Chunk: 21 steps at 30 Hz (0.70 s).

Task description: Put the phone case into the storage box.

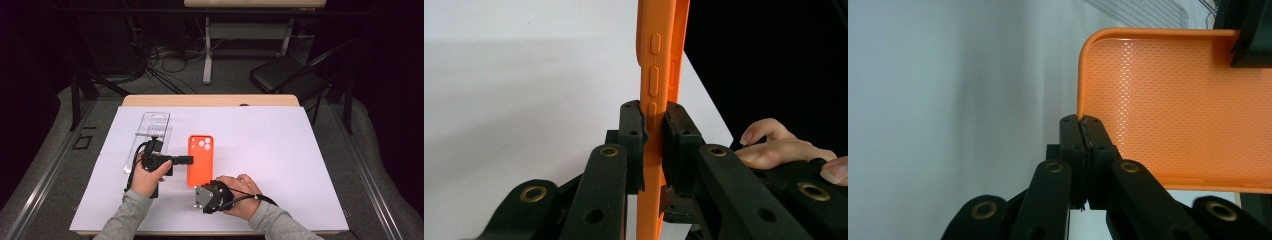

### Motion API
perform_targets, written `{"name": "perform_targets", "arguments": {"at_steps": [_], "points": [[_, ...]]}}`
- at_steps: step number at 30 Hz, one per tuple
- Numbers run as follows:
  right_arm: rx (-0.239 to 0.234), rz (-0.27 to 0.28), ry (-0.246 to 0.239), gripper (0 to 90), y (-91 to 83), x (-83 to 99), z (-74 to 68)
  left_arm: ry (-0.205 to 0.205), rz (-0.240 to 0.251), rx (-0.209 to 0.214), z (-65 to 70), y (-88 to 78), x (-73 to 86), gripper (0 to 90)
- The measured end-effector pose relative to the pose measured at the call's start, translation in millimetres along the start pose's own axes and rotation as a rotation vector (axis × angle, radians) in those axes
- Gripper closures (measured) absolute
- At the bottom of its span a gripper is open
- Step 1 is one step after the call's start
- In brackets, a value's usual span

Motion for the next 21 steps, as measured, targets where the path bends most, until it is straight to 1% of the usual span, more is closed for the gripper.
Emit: {"name": "perform_targets", "arguments": {"at_steps": [4,14,15,16,17,21], "points": [[-0.003,0.005,0.012,89.2,-0.4,-0.6,0.2,0.000,0.002,0.004,0.2,-0.5,-0.3,80.3],[-0.006,0.009,0.020,88.6,0.2,-0.4,1.3,-0.001,0.004,0.006,-1.1,-1.1,-0.1,80.5],[-0.005,0.009,0.020,88.1,0.2,-0.4,1.5,-0.002,0.005,0.006,-1.2,-1.2,-0.2,80.5],[-0.005,0.006,0.033,87.4,-0.1,0.0,0.9,-0.002,0.005,0.007,-1.2,-1.2,-0.2,80.5],[-0.003,0.012,0.024,86.1,0.3,-0.5,2.0,-0.001,0.005,0.007,-1.3,-1.3,-0.3,80.5],[0.003,0.014,0.035,82.1,0.0,-0.5,3.5,0.000,0.008,0.009,-1.2,-1.3,-0.3,80.5]]}}
Point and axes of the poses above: each handheld gripper's, and its own axes: y roughly forward along the jaws, x roughly out of its underside, z roughly to its right, the point moved 9 cm from there along y, roughly forward along the jaws, and after that the axes turned 9 degrees about x, right-handed, at the moved point
